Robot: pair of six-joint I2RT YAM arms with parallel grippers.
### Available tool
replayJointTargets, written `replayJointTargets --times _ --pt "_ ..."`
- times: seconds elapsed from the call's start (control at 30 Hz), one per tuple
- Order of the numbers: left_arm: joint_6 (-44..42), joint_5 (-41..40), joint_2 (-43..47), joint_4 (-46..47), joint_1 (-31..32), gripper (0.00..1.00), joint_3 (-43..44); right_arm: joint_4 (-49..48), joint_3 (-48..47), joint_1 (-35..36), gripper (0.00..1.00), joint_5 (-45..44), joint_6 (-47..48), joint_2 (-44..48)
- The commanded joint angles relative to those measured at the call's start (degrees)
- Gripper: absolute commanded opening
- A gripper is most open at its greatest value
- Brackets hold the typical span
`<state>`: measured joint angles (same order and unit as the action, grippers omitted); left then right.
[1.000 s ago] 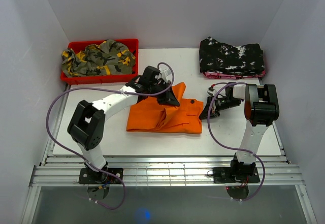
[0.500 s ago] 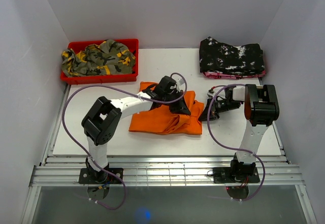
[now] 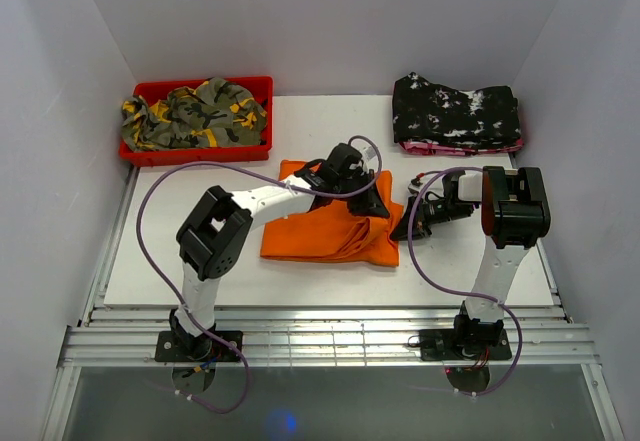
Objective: Fold and stack the trousers
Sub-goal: Fold the trousers
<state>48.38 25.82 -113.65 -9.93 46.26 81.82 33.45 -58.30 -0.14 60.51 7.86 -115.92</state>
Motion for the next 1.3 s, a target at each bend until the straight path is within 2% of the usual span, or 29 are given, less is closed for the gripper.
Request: replayJointTargets --times 0.0,0.7,0.77,0.8,0.83,0.87,0.97,1.03,1.13,1.23,1.27 --pt "1.2 -0.2 -1.1 3.4 1.6 0.0 3.7 -0.3 0.9 0.1 0.08 1.4 0.1 1.0" --pt "4.1 -2.7 -6.7 8.1 4.9 0.02 6.2 -1.6 1.4 0.1 0.08 2.4 -1.4 1.2" --pt "4.1 -2.7 -7.0 7.8 4.9 0.17 6.1 -1.5 1.2 0.1 0.08 2.3 -1.6 1.2" --pt "3.4 -2.7 -6.9 7.5 4.9 0.36 5.9 -0.9 0.9 0.1 0.09 1.5 -1.3 1.4" --pt "3.1 -2.7 -6.9 7.0 4.7 0.45 5.9 0.2 0.0 0.0 0.13 0.7 -0.3 1.7" --pt "2.9 -2.6 -6.5 5.8 4.5 0.49 6.0 1.4 -0.4 -0.1 0.22 -1.1 1.6 1.9" --pt "0.9 -2.8 -4.3 4.3 2.9 0.65 5.5 7.6 -2.9 -2.2 0.35 -4.9 5.6 3.2" --pt "-1.0 -2.4 -2.3 2.8 0.8 0.72 5.2 14.5 -5.0 -4.7 0.4 -6.9 11.5 3.4" --pt "-4.8 -0.5 1.0 1.1 -2.6 0.75 5.2 25.4 -10.4 -8.6 0.43 -10.1 20.8 1.9" --pt "-10.8 2.6 4.2 -1.8 -5.6 0.8 5.2 35.2 -16.1 -11.2 0.48 -9.4 29.1 1.4" --pt "-12.2 4.2 6.7 -2.3 -6.7 0.85 4.5 35.8 -17.4 -11.5 0.49 -8.1 29.3 2.1"
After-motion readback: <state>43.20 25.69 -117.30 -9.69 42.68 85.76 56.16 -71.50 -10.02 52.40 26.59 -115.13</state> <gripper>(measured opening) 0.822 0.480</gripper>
